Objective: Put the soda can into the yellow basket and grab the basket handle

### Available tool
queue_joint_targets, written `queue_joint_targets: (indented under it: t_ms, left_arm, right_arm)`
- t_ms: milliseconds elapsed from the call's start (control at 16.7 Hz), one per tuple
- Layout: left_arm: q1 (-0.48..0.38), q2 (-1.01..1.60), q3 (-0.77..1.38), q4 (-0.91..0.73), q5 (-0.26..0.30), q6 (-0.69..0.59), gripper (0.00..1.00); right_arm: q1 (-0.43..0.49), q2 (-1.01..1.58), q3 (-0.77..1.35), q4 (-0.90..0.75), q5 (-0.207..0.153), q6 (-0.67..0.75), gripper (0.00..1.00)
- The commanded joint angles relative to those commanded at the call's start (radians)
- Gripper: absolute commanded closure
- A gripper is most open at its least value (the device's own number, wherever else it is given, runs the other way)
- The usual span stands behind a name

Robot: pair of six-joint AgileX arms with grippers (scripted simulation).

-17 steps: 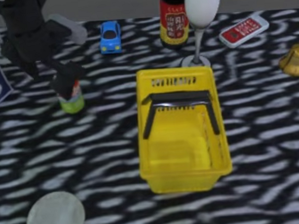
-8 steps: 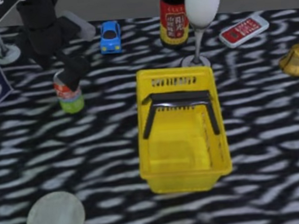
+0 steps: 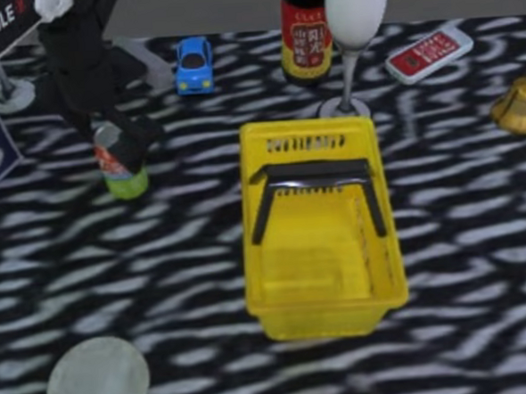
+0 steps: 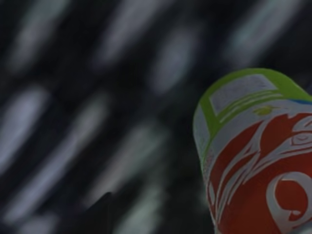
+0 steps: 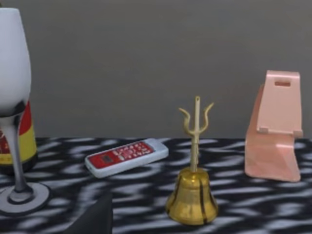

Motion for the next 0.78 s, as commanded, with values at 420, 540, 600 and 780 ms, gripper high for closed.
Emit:
queue_joint_targets:
  t_ms: [420,540,600,780]
  left_arm:
    - [0.001,0.009,-0.068,0.074,0.0,0.001,0.0]
    - [0.001,0.009,-0.068,0.074,0.0,0.001,0.15]
    - [0.001,0.009,-0.068,0.074,0.0,0.001,0.23]
    - [0.001,0.009,-0.068,0.074,0.0,0.001,0.45]
  right_arm:
    - [0.0,0.0,0.0,0.0,0.0,0.0,0.0]
    - [0.0,0.0,0.0,0.0,0.0,0.0,0.0]
    - [0.0,0.0,0.0,0.0,0.0,0.0,0.0]
    - [0.0,0.0,0.0,0.0,0.0,0.0,0.0]
